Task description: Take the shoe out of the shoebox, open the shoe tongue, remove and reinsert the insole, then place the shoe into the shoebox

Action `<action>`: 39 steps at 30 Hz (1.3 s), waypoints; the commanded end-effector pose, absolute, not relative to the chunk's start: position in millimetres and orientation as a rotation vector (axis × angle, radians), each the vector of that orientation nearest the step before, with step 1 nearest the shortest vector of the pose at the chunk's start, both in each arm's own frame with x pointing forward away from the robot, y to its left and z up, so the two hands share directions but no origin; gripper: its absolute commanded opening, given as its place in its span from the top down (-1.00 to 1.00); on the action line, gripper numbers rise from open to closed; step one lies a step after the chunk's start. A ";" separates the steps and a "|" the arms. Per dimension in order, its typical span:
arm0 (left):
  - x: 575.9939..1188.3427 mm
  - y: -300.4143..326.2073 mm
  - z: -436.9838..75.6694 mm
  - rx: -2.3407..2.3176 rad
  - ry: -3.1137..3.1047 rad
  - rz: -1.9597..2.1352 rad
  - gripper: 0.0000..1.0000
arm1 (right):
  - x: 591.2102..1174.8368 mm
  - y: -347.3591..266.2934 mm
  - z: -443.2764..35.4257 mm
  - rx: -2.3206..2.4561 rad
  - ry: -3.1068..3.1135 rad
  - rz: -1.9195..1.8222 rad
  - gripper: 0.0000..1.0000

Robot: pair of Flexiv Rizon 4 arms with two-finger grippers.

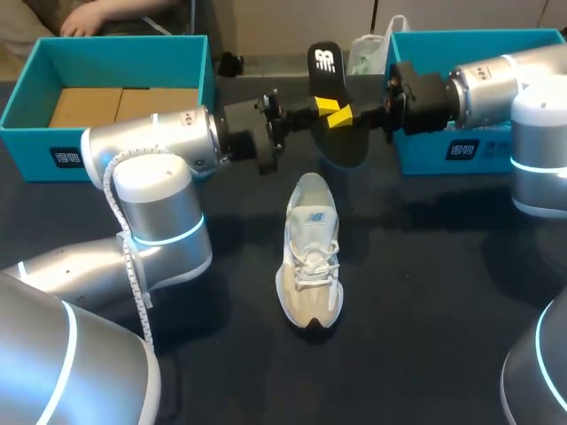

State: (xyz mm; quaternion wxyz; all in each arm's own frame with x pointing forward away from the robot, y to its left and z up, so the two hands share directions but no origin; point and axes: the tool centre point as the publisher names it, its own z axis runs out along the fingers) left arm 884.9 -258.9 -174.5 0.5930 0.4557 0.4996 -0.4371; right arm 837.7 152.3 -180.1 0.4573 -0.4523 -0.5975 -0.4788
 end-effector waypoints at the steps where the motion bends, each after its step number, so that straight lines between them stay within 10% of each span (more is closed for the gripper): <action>1: 885.1 -259.5 -171.3 1.048 1.170 -1.002 -1.00 | 835.9 150.3 -179.3 -1.124 -1.473 -1.179 1.00; 39: 886.7 -156.1 -196.7 0.920 2.012 -1.283 -1.00 | 847.1 144.2 -152.9 -0.788 -1.909 -1.844 1.00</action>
